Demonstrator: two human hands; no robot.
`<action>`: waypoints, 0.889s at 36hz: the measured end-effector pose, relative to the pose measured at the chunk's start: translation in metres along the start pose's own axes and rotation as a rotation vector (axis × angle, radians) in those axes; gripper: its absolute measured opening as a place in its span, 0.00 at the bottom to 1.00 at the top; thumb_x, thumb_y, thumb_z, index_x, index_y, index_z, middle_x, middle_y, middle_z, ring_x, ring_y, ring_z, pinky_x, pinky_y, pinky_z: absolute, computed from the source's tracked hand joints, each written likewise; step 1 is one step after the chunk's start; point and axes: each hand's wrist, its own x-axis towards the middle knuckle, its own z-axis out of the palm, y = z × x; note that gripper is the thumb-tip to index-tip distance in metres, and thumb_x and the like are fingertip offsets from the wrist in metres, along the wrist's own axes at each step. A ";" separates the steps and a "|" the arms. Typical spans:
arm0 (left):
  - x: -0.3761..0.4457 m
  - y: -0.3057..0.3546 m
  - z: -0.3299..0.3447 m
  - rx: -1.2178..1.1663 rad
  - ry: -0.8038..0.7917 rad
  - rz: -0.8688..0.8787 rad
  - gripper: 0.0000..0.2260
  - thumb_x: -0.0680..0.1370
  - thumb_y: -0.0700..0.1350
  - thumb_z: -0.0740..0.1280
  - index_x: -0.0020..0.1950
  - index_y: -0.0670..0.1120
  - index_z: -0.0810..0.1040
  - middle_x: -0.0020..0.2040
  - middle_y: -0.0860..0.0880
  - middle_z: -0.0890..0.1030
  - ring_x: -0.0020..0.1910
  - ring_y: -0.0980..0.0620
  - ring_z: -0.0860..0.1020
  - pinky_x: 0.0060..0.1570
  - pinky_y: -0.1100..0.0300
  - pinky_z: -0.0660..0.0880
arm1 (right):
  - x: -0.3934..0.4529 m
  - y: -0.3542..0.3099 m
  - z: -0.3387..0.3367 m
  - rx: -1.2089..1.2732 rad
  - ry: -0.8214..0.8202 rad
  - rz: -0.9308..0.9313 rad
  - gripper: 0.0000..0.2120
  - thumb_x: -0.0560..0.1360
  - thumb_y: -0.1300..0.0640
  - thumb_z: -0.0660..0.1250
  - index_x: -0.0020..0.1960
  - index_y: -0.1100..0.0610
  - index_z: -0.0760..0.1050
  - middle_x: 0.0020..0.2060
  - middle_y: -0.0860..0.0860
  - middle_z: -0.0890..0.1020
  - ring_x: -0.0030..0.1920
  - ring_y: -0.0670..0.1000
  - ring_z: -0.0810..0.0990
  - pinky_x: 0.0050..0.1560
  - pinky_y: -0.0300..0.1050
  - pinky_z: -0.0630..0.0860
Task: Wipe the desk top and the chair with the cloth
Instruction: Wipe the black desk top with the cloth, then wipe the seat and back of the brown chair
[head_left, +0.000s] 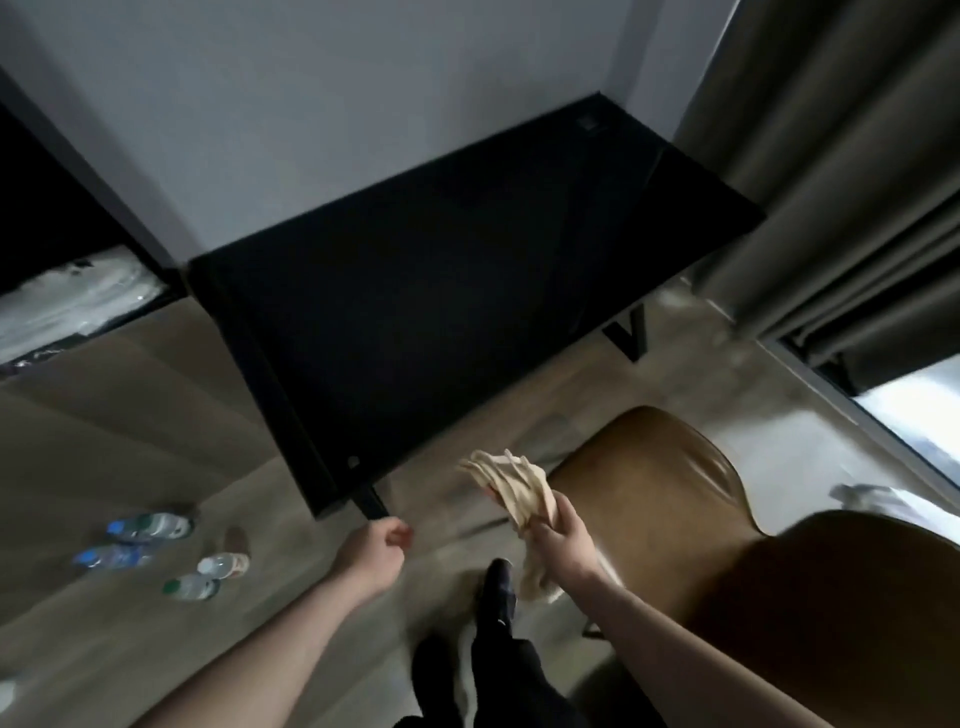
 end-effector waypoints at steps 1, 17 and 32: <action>-0.003 0.002 0.008 0.005 -0.032 0.008 0.16 0.73 0.38 0.61 0.49 0.56 0.82 0.53 0.52 0.86 0.57 0.50 0.82 0.58 0.59 0.77 | -0.005 0.014 -0.008 0.003 0.024 0.026 0.17 0.68 0.53 0.64 0.56 0.46 0.77 0.45 0.48 0.85 0.47 0.51 0.83 0.52 0.53 0.81; -0.013 0.070 0.116 0.088 -0.132 0.017 0.16 0.74 0.38 0.59 0.45 0.59 0.78 0.49 0.57 0.84 0.53 0.55 0.82 0.57 0.63 0.76 | 0.025 0.121 -0.141 -0.659 0.112 0.017 0.26 0.77 0.51 0.65 0.73 0.46 0.65 0.70 0.53 0.70 0.69 0.61 0.71 0.64 0.56 0.72; 0.100 0.115 0.247 0.341 -0.159 0.073 0.22 0.79 0.47 0.63 0.73 0.52 0.72 0.74 0.50 0.70 0.71 0.49 0.71 0.68 0.61 0.66 | 0.152 0.244 -0.138 -0.839 -0.067 0.072 0.47 0.76 0.30 0.58 0.84 0.48 0.39 0.83 0.54 0.38 0.80 0.63 0.30 0.76 0.67 0.30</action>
